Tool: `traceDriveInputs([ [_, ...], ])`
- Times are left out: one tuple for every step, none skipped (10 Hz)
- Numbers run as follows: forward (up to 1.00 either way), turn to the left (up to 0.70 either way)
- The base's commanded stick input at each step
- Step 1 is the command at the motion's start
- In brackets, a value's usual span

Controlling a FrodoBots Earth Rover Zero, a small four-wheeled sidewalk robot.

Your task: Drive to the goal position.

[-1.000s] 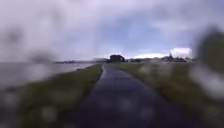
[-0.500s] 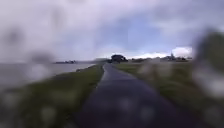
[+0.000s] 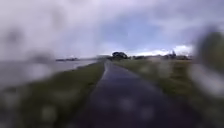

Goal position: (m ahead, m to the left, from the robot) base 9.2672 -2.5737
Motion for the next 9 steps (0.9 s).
traceDriveInputs([
  [0.70,0.00],
  [0.70,-0.08],
  [0.70,-0.23],
  [0.70,-0.35],
  [0.70,-0.35],
  [0.70,-0.35],
  [0.70,0.00],
  [0.70,0.00],
  [0.70,0.00],
])
